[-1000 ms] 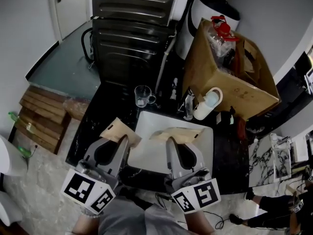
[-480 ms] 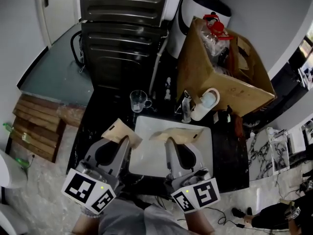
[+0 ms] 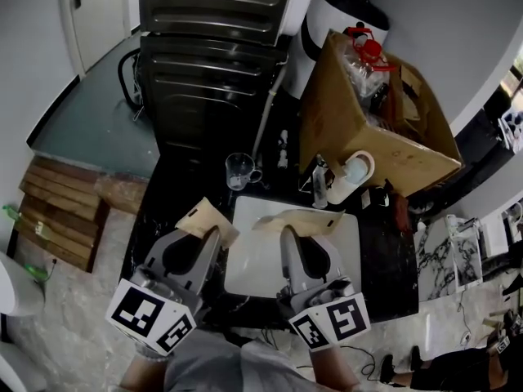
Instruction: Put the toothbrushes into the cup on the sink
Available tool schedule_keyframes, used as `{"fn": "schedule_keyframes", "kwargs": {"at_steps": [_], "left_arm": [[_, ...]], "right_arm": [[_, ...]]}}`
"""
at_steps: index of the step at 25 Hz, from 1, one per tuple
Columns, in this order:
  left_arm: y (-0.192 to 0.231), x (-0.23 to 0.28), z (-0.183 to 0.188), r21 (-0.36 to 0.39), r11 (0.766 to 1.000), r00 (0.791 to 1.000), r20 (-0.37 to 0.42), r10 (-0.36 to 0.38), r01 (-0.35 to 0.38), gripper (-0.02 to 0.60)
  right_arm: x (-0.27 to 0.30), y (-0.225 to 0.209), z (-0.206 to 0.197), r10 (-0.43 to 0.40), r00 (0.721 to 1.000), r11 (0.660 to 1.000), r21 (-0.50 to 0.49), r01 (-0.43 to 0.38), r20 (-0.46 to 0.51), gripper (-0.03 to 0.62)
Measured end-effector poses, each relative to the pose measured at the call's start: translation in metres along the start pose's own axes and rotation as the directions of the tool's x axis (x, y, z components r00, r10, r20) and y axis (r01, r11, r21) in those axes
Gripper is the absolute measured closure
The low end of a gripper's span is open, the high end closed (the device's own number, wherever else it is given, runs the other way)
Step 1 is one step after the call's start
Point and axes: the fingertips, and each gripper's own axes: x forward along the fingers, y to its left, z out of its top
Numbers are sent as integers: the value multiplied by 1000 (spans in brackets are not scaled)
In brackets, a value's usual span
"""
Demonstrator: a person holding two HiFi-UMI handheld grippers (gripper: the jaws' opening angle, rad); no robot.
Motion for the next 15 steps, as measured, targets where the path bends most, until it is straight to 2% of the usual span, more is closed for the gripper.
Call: {"fn": "schedule_keyframes", "kwargs": {"at_steps": [10, 15], "left_arm": [[17, -7, -3, -14, 1000, 1000, -1, 14, -14, 554], [18, -8, -5, -10, 1000, 1000, 1, 27, -27, 554]], "right_arm": [[31, -13, -2, -19, 1000, 1000, -4, 19, 20, 566], [53, -22, 3, 18, 999, 999, -39, -16, 33, 566]]}}
